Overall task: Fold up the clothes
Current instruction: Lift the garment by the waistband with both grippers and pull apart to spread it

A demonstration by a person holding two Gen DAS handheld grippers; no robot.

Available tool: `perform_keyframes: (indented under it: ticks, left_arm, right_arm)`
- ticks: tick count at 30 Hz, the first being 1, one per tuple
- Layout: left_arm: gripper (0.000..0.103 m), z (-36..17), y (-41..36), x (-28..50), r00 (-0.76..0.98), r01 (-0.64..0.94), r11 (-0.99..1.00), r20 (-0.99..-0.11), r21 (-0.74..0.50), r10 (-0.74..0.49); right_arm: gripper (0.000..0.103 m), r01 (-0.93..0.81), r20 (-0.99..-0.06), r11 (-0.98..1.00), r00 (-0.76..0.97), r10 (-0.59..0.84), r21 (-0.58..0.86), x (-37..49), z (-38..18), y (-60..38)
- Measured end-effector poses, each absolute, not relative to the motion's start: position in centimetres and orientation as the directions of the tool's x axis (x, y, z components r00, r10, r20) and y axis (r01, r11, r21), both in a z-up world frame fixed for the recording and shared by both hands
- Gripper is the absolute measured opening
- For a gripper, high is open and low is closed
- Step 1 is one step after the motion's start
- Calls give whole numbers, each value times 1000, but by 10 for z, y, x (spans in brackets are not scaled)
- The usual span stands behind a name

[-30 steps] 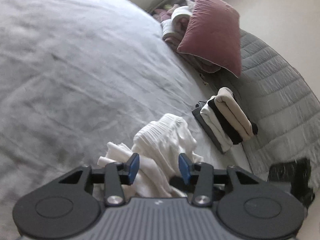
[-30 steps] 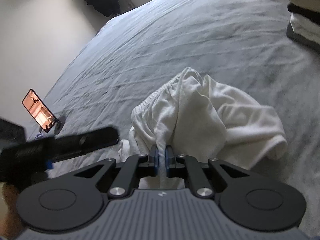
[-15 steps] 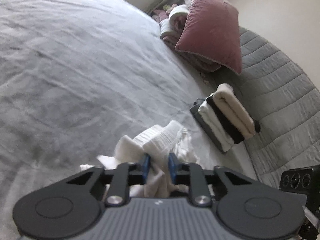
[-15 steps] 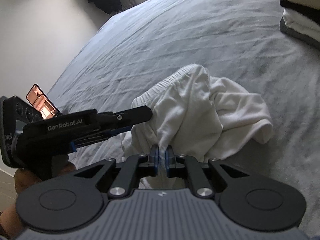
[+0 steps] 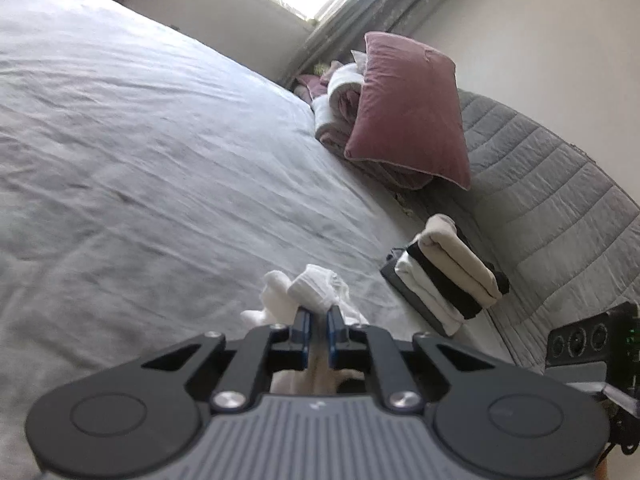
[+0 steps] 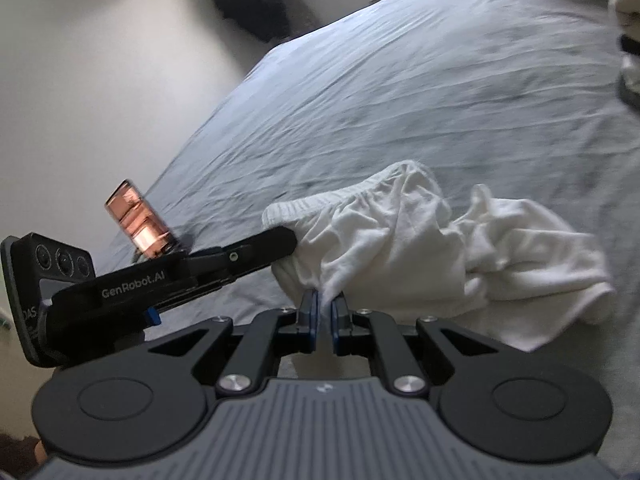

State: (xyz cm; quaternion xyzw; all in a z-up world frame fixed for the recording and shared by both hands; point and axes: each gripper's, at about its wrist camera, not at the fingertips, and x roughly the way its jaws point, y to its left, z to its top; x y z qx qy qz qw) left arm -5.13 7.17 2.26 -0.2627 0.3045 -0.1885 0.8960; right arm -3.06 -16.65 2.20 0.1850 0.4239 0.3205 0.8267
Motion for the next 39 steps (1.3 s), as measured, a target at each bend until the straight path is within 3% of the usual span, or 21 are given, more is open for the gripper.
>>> perform_keyframes:
  ticks: [8, 9, 12, 23, 26, 28, 32, 33, 35, 39]
  left_arm:
    - [9, 13, 112, -68, 736, 122, 805, -491, -581, -465]
    - [11, 10, 117, -69, 730, 112, 805, -501, -583, -465]
    - [37, 2, 130, -73, 706, 87, 801, -531, -592, -469]
    - [37, -26, 154, -71, 655, -37, 767, -595, -640, -465]
    - [30, -29, 152, -69, 649, -53, 772, -609, -634, -456]
    - [5, -30, 148, -69, 651, -57, 797, -628, -602, -427]
    - [3, -27, 144, -72, 655, -64, 856, -669, -513, -352]
    - [3, -25, 144, -73, 655, -61, 863, -672, -501, -344]
    - [3, -20, 145, -78, 666, -49, 872, -667, -487, -335]
    - [2, -12, 149, -88, 686, -31, 893, -659, -450, -308]
  right_arm:
    - [10, -422, -573, 659, 328, 751, 622, -29, 12, -125]
    - [10, -426, -577, 657, 318, 752, 622, -30, 11, -121]
    - [10, -437, -589, 651, 287, 755, 621, -32, 6, -111]
    - [11, -479, -637, 626, 166, 753, 615, -38, -11, -77]
    - [12, -500, -664, 620, 115, 739, 604, -42, -16, -71]
    - [17, -535, -680, 616, 101, 726, 578, -45, -14, -69]
    - [22, -541, -649, 599, 124, 751, 590, -42, -1, -81]
    - [38, -533, -633, 596, 139, 762, 600, -39, 3, -86]
    - [55, -520, -603, 605, 201, 772, 603, -33, 11, -100]
    - [55, -454, -570, 652, 323, 756, 608, -16, 19, -127]
